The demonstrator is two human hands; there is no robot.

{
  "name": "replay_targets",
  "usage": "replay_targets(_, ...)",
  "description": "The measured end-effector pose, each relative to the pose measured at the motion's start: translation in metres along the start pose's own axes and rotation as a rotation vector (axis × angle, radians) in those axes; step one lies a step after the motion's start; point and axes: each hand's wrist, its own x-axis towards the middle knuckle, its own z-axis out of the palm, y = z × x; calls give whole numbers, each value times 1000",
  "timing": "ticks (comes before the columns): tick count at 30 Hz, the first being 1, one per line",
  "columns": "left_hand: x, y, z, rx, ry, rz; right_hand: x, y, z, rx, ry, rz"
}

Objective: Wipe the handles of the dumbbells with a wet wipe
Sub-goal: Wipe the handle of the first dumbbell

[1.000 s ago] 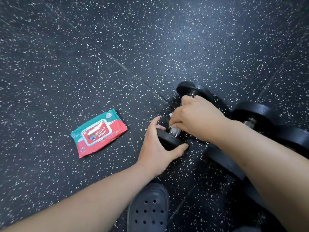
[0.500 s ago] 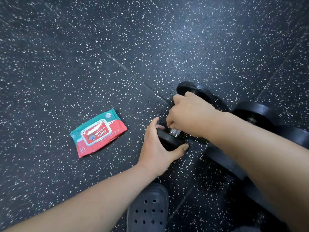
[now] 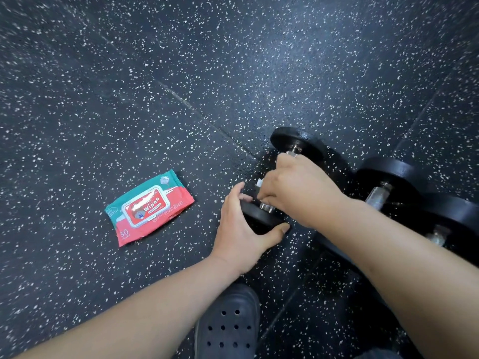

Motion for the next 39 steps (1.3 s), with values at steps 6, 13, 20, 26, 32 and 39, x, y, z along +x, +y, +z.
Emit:
replay_targets(6,0,-1,-2,5,-5,11,-38,-16,33,544,391,305)
replay_targets(13,1,-3,-4,10,-10,22,-56,-31,22,1035,237,734)
replay_targets(20,3,-4,-4,-1,-20,15,-53,-35,19,1277,162,1047)
replay_targets(26,4,-5,-4,2,-14,18,-31,-30,26,1474,-16,1118)
replay_targets(32,4,-6,-5,10,-17,24,-34,-23,28,1474,-92,1064)
replay_targets(39,5,-5,-5,4,-14,26,-34,-24,22,1361,-71,1107)
